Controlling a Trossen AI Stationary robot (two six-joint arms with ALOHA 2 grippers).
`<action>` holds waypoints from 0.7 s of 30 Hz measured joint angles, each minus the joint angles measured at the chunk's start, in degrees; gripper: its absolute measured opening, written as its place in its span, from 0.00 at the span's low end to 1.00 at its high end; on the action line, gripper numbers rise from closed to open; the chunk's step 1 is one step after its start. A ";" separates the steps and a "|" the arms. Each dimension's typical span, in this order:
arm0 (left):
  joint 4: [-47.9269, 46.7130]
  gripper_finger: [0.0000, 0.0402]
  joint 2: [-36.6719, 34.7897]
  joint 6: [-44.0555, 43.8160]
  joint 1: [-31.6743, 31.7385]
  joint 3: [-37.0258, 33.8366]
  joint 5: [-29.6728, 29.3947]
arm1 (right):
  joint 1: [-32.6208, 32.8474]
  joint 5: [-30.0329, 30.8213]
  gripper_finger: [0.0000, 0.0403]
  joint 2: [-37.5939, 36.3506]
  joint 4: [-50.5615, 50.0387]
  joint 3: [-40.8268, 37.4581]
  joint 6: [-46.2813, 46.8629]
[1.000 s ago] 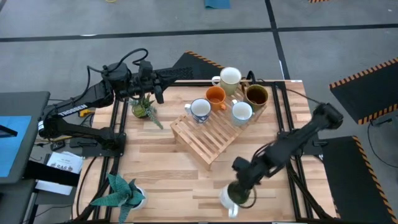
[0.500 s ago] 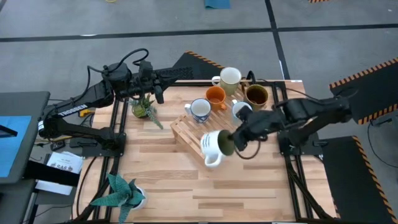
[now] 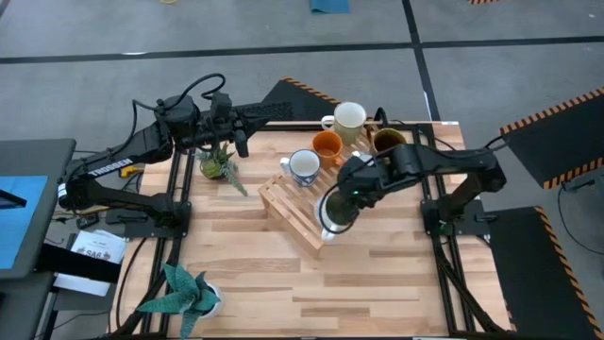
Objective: Place coffee mugs
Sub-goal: Put the green white mug on the shelf
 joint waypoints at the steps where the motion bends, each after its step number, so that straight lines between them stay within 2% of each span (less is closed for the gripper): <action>1: 0.00 0.00 0.00 0.00 0.00 0.00 0.00 | -0.30 0.34 0.09 0.43 -0.37 0.00 -0.02; 5: 0.00 0.00 0.00 0.00 0.01 0.00 0.00 | -1.53 0.91 0.10 0.90 0.02 -0.02 0.67; 13: 0.00 0.00 0.00 0.14 0.00 0.00 0.00 | -3.93 0.90 0.30 2.22 1.02 0.02 2.14; 21: -0.15 0.00 0.00 0.41 0.02 0.00 0.00 | -5.23 0.92 0.33 1.85 2.70 0.02 0.66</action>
